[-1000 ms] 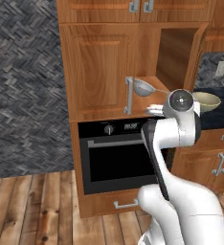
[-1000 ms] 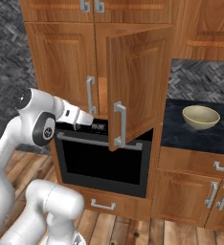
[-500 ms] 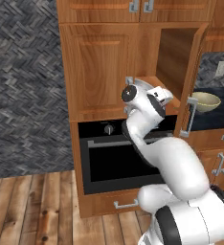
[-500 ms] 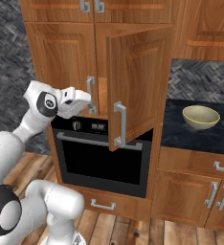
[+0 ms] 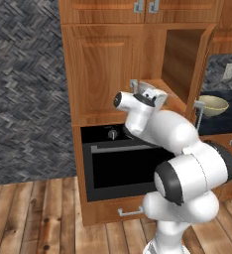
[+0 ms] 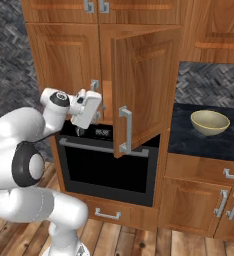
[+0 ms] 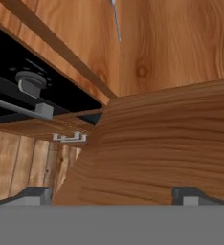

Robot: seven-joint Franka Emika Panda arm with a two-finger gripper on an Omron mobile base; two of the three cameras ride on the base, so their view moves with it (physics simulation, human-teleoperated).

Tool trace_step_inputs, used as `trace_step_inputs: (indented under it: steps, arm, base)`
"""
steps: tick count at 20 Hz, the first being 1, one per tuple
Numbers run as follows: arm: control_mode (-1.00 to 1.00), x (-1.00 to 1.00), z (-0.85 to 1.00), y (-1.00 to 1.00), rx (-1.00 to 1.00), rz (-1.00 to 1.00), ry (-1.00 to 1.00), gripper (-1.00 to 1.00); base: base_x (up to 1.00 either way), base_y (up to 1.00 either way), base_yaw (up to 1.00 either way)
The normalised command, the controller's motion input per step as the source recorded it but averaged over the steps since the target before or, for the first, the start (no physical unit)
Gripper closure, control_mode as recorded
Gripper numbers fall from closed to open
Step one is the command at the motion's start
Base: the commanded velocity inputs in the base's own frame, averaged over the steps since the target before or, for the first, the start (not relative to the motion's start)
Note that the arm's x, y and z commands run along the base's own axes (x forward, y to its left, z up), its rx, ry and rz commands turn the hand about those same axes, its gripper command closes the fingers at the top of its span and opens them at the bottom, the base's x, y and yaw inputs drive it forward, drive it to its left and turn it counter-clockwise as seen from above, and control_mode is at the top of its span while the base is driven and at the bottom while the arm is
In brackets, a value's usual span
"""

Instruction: Open the cabinet and setup a tea strainer by placing it in the bowl upright.

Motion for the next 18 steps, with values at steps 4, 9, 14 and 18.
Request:
trace_step_inputs:
  steps: [4,9,14,18]
  arm:
    - [-1.0,0.11,-0.39,-0.25,-0.03,0.0,0.01,-1.0]
    - [-1.0,0.0,-0.06,-0.53,0.0,0.0,0.0,-1.0]
    - [-1.0,0.0,0.0,-0.68,0.0,-0.02,0.0,-1.0]
    - [-1.0,0.0,0.0,-0.9,0.0,-0.07,0.0,-1.0]
  base:
    - [0.0,0.0,0.0]
    - [0.0,0.0,0.0]
    - [0.0,0.0,0.0]
    - [0.0,0.0,0.0]
